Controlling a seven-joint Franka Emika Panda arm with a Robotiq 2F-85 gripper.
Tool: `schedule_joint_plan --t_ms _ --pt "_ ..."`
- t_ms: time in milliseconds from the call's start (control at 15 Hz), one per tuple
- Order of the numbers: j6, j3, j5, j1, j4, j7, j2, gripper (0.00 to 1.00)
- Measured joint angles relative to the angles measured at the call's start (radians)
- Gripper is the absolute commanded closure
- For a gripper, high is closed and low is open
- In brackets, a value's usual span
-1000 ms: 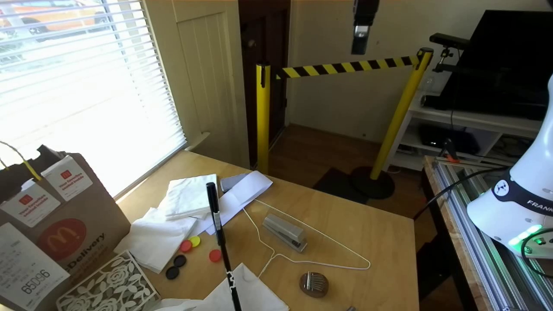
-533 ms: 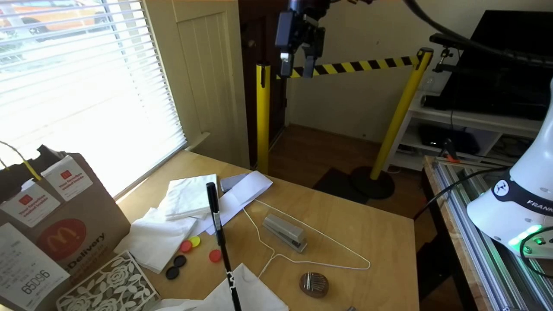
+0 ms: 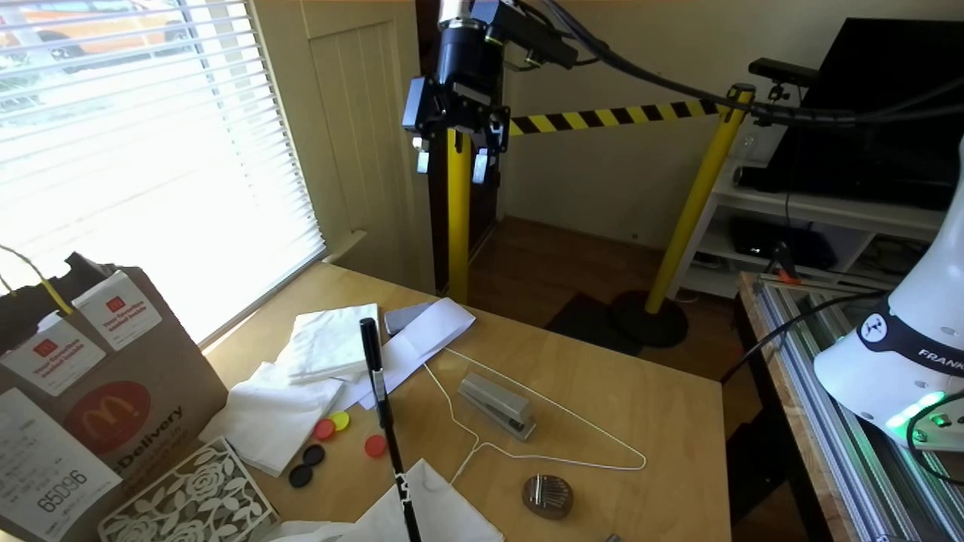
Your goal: Pick up the black object from the table and put it on the floor
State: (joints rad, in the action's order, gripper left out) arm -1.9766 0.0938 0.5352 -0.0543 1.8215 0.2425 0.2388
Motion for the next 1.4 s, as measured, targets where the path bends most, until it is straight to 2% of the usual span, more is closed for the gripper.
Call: schedule_joint_plan --t_ms 600,933,1400 --pt "-0.023 -0.006 0.011 -0.006 -0.007 0.003 0.011 0.00" --pt "-0.094 -0.040 0.063 -0.007 -0.092 0.006 0.160 0.00" --pt "-0.130 -0.065 0.063 -0.007 -0.271 0.053 0.344 0.00"
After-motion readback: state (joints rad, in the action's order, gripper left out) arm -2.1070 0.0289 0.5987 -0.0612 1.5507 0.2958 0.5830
